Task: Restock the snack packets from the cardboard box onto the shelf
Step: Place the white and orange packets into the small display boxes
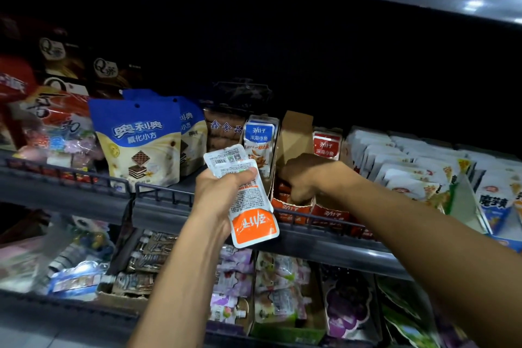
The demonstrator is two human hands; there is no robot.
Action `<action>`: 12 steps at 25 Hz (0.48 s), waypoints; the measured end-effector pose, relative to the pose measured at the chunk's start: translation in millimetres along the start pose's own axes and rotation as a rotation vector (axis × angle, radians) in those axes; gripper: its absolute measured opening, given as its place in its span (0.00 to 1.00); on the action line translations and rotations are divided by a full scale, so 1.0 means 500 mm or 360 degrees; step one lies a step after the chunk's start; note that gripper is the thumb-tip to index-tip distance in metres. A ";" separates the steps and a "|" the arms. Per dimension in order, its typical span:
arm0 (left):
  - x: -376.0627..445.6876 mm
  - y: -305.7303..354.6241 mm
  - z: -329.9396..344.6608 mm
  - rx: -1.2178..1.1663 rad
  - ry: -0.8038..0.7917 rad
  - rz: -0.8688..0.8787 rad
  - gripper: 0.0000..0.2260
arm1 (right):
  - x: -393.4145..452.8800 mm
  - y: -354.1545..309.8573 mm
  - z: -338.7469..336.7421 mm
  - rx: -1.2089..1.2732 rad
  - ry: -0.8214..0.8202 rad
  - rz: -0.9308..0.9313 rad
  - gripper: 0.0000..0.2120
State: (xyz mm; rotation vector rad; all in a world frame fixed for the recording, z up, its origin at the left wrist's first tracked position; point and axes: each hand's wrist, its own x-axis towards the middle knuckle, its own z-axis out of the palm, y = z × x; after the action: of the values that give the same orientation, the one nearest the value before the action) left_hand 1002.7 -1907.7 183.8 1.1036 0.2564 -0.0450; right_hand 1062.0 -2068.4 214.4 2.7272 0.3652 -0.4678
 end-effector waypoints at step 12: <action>-0.001 0.001 0.001 0.0009 -0.0034 0.0027 0.11 | 0.015 0.031 -0.036 0.0013 0.0666 0.0046 0.19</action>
State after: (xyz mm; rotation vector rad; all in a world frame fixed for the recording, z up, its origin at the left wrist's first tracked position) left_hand 1002.4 -1908.0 184.8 1.1103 0.2280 -0.0423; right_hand 1078.7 -2074.3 232.2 2.8219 0.4262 0.1165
